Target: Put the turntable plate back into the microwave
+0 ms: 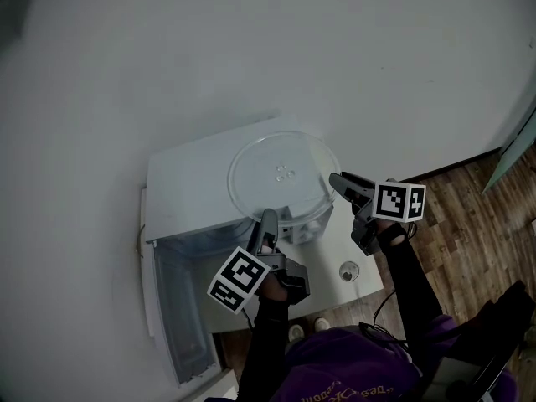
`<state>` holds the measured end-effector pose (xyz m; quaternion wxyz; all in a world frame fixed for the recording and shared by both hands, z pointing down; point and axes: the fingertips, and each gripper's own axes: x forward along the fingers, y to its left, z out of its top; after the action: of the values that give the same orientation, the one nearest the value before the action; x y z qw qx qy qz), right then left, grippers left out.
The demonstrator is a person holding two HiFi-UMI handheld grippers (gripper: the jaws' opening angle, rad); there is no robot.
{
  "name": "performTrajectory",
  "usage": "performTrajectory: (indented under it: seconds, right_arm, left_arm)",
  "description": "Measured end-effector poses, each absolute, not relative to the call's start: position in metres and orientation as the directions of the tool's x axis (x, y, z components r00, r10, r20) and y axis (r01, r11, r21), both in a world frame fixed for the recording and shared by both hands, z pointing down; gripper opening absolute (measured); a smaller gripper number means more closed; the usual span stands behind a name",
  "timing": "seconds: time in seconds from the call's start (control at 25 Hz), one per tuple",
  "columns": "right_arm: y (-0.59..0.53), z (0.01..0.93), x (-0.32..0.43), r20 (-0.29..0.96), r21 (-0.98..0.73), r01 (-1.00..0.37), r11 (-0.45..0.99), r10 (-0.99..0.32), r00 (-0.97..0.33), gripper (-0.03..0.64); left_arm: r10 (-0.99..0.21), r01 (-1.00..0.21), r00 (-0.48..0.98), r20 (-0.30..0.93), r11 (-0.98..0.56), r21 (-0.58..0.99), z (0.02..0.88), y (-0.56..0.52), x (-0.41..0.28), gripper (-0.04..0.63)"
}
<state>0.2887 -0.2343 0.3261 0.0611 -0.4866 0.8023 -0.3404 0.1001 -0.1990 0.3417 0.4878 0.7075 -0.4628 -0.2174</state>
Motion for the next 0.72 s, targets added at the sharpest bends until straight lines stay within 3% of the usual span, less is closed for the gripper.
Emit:
performTrajectory:
  seconds: [0.16, 0.4, 0.72]
  right_arm:
    - [-0.238, 0.327, 0.284, 0.234, -0.641, -0.706, 0.301, -0.8, -0.553, 0.155]
    - [-0.242, 0.33, 0.281, 0.239, -0.652, -0.691, 0.312, -0.78, -0.578, 0.141]
    - [-0.24, 0.325, 0.283, 0.175, -0.683, -0.655, 0.323, -0.798, -0.577, 0.117]
  left_arm:
    - [-0.855, -0.433, 0.499, 0.142, -0.104, 0.895, 0.342, -0.202, 0.108, 0.213]
    - [-0.857, -0.451, 0.499, 0.13, -0.128, 0.883, 0.339, -0.205, 0.114, 0.134]
    - [-0.851, -0.366, 0.518, 0.085, -0.131, 0.921, 0.342, -0.205, 0.118, 0.081]
